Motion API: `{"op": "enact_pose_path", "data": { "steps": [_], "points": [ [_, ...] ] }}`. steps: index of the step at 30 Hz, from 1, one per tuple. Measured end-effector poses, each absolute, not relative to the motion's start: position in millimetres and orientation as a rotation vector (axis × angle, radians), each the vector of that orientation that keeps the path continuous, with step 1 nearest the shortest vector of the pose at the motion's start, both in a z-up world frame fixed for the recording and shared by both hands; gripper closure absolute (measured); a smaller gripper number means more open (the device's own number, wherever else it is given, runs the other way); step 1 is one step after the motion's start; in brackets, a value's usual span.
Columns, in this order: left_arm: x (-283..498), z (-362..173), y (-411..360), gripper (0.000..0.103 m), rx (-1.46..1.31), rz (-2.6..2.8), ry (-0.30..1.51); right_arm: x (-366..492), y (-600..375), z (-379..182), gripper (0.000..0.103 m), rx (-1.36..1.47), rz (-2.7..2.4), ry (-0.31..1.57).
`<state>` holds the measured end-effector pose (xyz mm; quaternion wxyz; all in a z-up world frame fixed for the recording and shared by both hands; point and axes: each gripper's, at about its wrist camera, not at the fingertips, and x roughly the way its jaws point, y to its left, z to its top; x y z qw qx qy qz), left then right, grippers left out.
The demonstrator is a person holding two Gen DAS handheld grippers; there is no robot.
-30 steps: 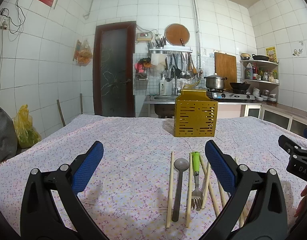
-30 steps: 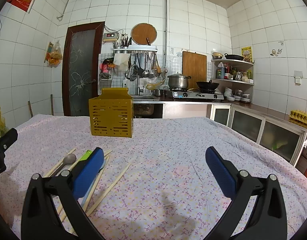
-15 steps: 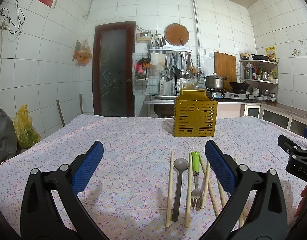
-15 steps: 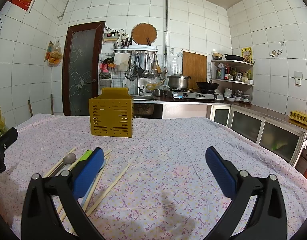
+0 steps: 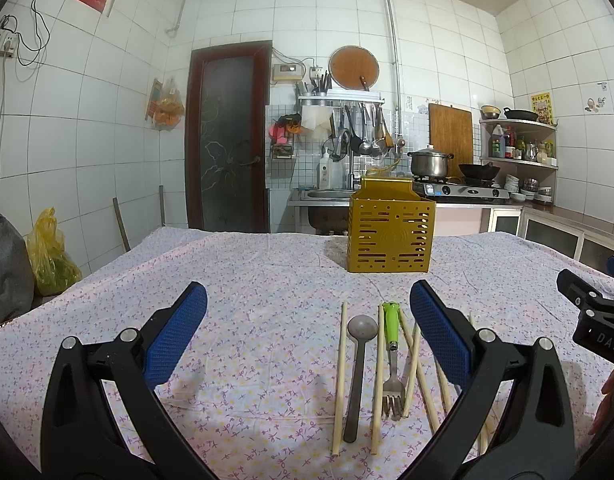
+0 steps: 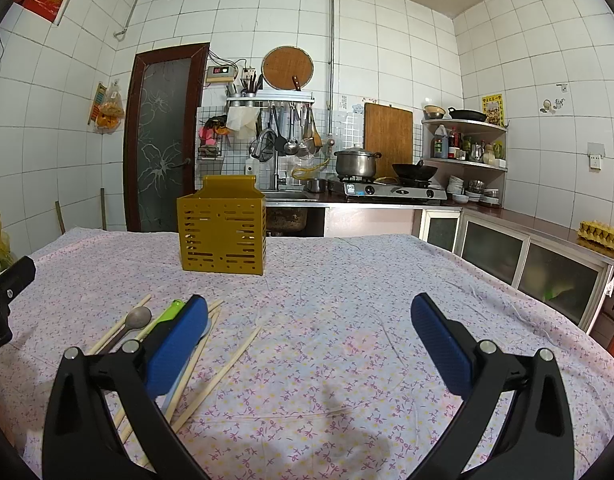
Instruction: Organize utensils
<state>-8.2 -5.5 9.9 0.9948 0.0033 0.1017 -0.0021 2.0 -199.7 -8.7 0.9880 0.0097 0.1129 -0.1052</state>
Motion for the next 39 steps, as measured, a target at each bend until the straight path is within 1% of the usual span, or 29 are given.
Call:
{"op": "enact_pose_path", "data": {
  "steps": [39],
  "points": [
    [-1.0,2.5,-2.2,0.005,0.005,0.002,0.219,2.7,-204.7,-10.2,0.004,0.027,-0.219,0.228]
  ]
}}
